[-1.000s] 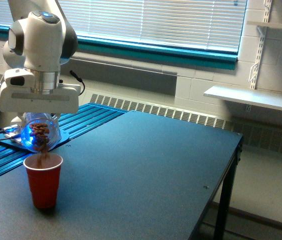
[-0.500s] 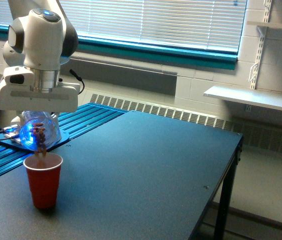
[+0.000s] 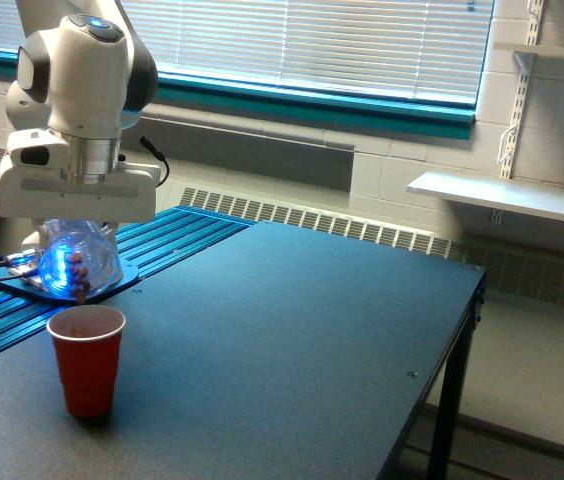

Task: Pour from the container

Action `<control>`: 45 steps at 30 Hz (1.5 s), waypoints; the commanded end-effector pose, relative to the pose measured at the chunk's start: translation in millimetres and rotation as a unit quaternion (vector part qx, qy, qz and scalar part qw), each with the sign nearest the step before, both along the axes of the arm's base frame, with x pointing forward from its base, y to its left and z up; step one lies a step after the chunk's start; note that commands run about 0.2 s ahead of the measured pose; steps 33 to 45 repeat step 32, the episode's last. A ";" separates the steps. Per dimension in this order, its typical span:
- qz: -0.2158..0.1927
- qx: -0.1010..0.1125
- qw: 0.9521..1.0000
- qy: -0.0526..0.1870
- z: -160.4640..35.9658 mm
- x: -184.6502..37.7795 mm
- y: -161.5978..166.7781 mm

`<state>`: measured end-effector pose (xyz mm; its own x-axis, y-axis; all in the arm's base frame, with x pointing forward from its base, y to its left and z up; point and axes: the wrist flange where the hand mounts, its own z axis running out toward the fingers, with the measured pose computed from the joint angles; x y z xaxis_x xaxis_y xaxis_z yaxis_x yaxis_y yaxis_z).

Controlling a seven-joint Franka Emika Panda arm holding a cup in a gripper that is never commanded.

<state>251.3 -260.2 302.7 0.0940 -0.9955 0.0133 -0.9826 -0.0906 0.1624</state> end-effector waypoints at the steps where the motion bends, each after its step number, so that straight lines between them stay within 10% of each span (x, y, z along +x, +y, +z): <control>1: 0.011 0.000 1.000 0.011 3.1 1.2 -0.8; 45: 0.014 -0.004 1.000 -0.004 15.1 6.9 -2.1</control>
